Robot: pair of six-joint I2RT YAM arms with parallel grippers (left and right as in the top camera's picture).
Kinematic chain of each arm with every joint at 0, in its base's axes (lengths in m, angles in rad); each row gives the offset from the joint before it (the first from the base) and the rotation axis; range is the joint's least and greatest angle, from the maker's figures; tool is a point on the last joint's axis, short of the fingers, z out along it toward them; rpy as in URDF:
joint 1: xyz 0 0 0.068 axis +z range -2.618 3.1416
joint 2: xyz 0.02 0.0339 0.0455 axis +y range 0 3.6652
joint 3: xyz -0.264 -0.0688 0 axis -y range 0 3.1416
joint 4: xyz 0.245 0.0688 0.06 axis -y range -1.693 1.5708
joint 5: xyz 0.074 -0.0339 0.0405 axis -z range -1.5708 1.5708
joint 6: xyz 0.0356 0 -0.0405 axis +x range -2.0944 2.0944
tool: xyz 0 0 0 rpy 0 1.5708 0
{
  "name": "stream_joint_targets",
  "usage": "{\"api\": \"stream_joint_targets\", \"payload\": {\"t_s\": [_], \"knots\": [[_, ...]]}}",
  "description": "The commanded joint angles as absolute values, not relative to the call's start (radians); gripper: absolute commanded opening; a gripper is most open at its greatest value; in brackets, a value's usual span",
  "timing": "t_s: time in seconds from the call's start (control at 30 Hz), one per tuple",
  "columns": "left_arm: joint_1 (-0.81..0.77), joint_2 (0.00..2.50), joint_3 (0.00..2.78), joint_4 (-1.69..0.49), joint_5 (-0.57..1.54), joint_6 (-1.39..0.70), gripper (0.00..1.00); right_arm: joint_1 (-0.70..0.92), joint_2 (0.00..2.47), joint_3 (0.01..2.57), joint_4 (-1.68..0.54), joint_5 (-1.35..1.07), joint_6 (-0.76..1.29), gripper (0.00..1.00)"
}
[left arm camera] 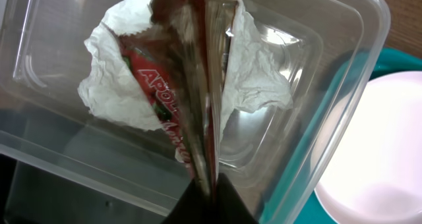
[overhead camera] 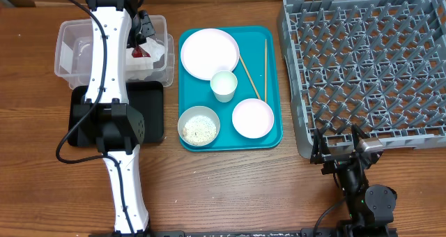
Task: Sort waste into correct bins and load items into the dishwasher
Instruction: 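Carry the red wrapper with the left gripper into the clear bin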
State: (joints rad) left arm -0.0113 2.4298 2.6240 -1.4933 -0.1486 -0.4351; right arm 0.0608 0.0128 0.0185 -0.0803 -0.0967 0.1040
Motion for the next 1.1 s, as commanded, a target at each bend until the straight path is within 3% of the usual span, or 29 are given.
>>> {"api": "stream_joint_targets", "payload": {"t_s": [0.0,0.03,0.1,0.23,0.63,1.07], "knots": [[-0.011,2.446,2.622,-1.491,-0.138,-0.422,0.34,0.067,0.003,0.008,-0.076,-0.091,0.105,1.0],[-0.011,2.446,2.622,-1.49,-0.138,-0.419,0.56,0.067,0.003,0.008,-0.076,-0.091,0.105,1.0],[-0.011,2.446,2.622,-1.488,-0.138,-0.405,0.78,0.067,0.003,0.008,-0.076,-0.091,0.105,1.0],[-0.007,2.432,2.623,-1.5,-0.136,-0.392,0.93,0.067,0.003,0.008,-0.076,-0.091,0.105,1.0],[-0.015,2.229,2.629,-1.542,0.0,-0.345,0.96,0.067,0.003,0.008,-0.076,-0.091,0.105,1.0],[-0.178,2.0,2.629,-1.614,0.044,-0.283,0.97,0.067,0.003,0.008,-0.076,-0.091,0.105,1.0]]}}
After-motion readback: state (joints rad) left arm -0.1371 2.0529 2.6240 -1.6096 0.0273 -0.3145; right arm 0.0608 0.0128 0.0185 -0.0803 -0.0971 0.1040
